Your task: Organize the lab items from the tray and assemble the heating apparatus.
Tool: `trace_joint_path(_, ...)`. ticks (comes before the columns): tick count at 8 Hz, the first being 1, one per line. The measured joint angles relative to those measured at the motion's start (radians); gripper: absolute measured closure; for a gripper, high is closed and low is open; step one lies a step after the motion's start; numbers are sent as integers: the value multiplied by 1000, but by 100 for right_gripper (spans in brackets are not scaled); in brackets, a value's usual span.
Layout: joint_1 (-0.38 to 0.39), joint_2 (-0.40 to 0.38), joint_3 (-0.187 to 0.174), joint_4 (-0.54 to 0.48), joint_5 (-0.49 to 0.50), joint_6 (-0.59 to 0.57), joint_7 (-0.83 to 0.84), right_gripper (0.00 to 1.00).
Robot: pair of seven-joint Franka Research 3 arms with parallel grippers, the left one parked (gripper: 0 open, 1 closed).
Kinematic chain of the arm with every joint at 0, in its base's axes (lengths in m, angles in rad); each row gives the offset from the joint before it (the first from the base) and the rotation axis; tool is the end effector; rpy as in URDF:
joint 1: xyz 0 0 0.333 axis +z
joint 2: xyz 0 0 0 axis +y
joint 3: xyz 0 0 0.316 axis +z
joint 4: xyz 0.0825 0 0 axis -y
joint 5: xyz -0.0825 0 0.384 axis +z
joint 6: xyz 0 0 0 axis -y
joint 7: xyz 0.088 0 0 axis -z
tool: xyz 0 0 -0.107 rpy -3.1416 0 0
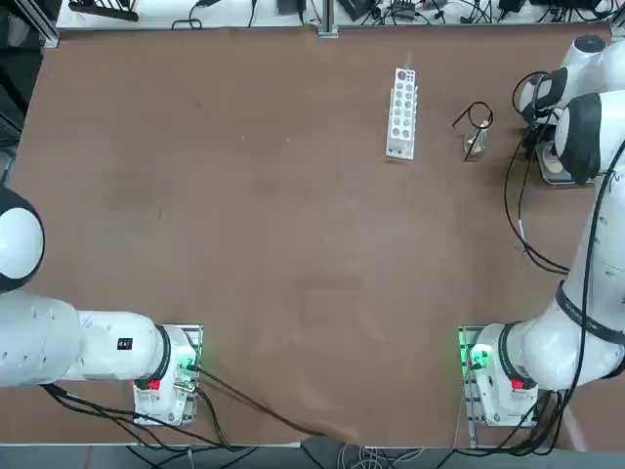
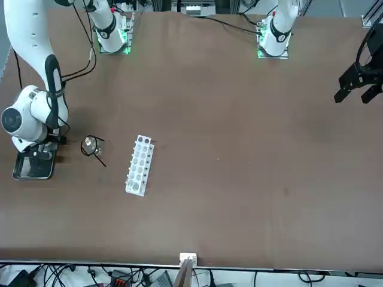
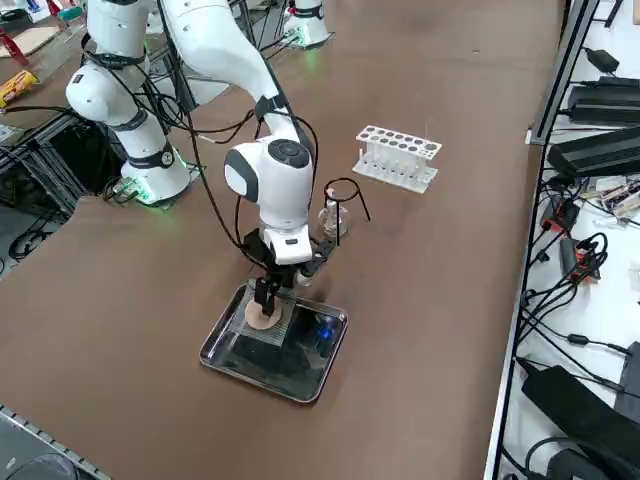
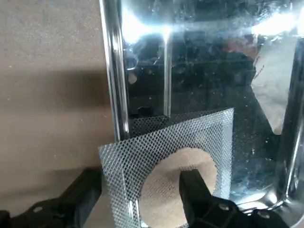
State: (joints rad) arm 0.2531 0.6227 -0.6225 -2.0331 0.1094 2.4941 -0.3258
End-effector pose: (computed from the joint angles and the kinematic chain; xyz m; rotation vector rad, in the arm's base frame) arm 0.5539 -0.2122 0.1854 2.8787 -0.0714 -0.1918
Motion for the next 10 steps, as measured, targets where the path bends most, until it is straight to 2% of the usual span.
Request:
trace_joint_path(3,-3,-3,2,0,0,0,-1,3)
trace_joint_path(8,-3,-3,10,0,27,-1,-1,15)
trace_joint_path(10,-3,-4,12,0,28,-1,-1,15)
